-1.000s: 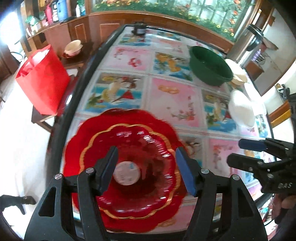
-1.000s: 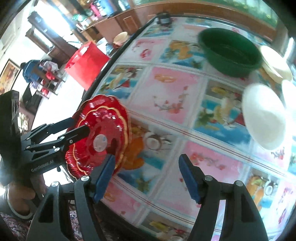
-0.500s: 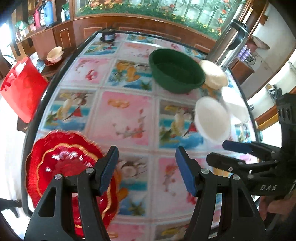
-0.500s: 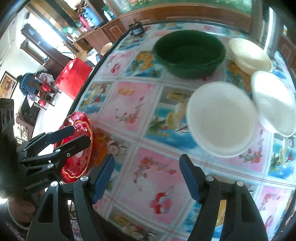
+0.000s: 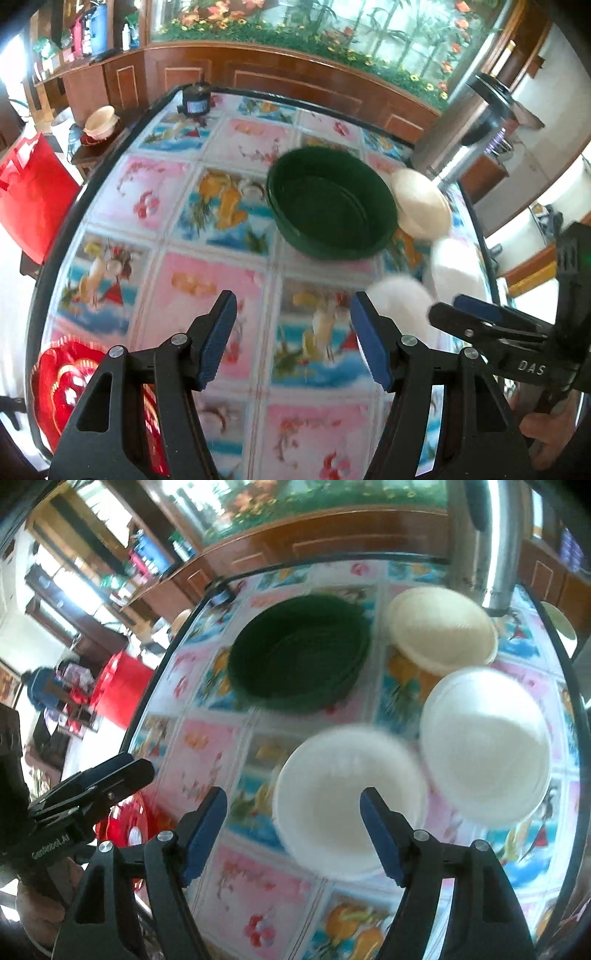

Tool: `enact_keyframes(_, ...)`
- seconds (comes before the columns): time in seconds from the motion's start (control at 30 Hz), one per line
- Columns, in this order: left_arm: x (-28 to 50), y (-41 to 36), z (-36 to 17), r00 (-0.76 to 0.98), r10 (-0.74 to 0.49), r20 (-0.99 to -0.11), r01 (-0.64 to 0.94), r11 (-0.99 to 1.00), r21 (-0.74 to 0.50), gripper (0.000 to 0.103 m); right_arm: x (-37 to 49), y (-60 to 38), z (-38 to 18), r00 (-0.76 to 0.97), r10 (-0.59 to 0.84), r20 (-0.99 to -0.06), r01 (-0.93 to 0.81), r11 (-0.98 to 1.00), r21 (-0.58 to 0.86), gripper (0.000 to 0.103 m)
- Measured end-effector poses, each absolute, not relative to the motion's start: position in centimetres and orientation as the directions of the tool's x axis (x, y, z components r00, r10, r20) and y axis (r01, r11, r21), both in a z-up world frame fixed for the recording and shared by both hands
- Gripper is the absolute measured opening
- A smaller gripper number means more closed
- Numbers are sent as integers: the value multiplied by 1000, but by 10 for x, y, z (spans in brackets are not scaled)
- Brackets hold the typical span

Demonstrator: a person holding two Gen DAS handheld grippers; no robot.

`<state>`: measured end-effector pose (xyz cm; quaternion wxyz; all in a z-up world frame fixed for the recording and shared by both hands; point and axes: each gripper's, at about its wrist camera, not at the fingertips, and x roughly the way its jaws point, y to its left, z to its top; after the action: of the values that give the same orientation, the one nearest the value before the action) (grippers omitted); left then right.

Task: Organize plates and bowls
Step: 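Move the left gripper to the rim of the dark green basin, then grasp the rim of the dark green basin with the left gripper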

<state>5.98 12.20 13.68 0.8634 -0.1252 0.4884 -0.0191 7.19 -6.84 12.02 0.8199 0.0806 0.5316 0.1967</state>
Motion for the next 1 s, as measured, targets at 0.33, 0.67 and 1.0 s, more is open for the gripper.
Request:
enact_keyframes(0.33,155,125,121,530,-78,-844,-127,977,-170,65,132,-87,109,381,424,-821,-155,905,396,75)
enact_keyframes(0.67,212,130,80,450,-75,-890,-148,976,-157,65,187,-75,86,338,420,-842,-138,907,398,75)
enact_keyframes(1.0,225,133,53,385,-78,-920,-166,974,-152,64,203,-81,70,325,401,-857,-117,916,384,62)
